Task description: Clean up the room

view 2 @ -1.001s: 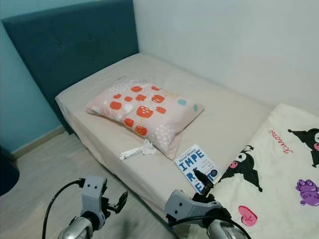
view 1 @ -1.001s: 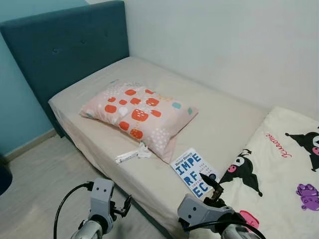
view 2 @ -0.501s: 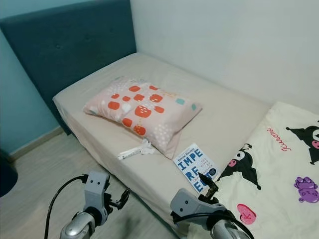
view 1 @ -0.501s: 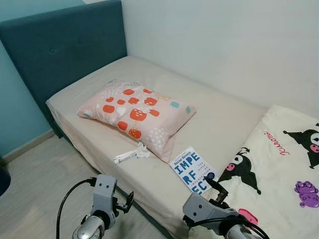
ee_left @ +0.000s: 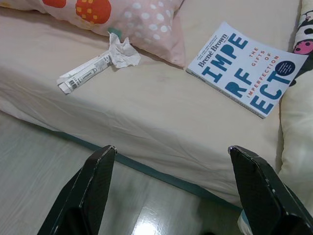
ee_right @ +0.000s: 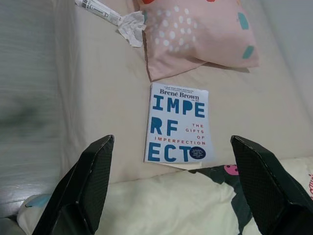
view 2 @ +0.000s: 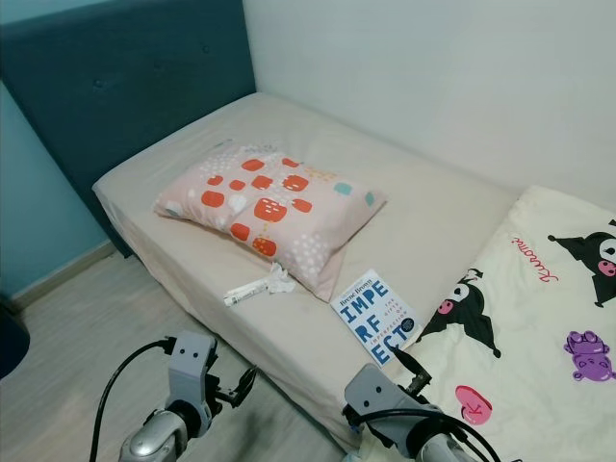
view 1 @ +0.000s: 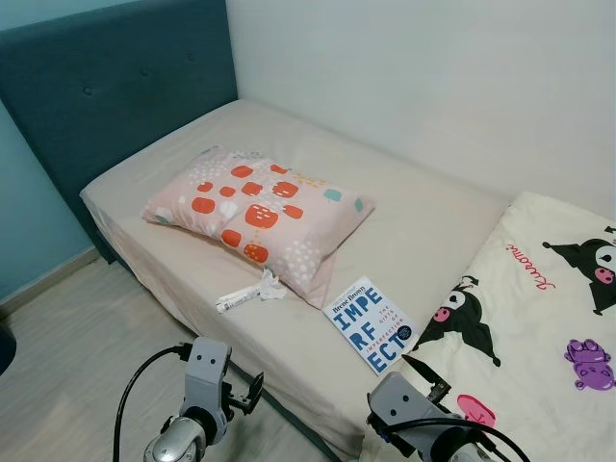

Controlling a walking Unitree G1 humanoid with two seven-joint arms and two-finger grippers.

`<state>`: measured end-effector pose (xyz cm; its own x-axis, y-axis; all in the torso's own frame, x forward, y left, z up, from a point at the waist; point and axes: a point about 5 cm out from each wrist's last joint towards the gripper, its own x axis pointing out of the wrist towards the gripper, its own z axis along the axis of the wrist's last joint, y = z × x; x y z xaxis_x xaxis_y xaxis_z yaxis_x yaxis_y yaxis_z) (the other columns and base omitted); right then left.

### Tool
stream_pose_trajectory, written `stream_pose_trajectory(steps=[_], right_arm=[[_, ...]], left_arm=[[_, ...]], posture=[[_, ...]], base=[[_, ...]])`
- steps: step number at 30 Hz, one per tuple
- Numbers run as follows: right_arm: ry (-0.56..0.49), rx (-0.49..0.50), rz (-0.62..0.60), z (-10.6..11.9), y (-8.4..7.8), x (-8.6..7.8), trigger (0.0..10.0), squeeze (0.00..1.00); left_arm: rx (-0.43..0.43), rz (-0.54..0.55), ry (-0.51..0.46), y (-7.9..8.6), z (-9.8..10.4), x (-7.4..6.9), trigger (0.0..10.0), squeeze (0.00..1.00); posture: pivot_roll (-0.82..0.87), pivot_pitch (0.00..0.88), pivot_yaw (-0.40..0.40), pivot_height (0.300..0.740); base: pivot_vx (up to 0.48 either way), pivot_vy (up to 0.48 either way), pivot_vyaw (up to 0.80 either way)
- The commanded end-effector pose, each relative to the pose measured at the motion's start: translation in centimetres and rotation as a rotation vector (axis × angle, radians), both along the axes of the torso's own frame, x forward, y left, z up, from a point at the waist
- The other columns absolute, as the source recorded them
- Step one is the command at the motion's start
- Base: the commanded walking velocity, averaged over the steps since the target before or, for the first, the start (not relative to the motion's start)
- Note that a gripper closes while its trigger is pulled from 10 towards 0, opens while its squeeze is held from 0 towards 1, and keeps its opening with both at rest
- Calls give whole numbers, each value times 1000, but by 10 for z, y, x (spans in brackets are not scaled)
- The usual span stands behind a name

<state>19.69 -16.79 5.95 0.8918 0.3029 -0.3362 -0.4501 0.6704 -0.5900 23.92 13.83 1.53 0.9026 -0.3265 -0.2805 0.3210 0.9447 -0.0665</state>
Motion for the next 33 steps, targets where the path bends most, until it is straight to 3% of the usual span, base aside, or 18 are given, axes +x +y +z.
stream_pose_trajectory(steps=[1,12,33], right_arm=[[8,21,-2,-1,-1,-2,10000,0],[16,109,0,0,-2,-5,10000,0],[32,158,2,1,-2,-12,10000,0]], left_arm=[[2,-4,38,-1,-7,-5,10000,0],[2,1,43,0,-8,-8,10000,0],[8,-12,49,3,-7,-17,10000,0]], posture=[[-309,134,12,740],[-300,147,3,740],[-284,173,4,740]], base=[[0,0,0],[0,0,0],[0,0,0]])
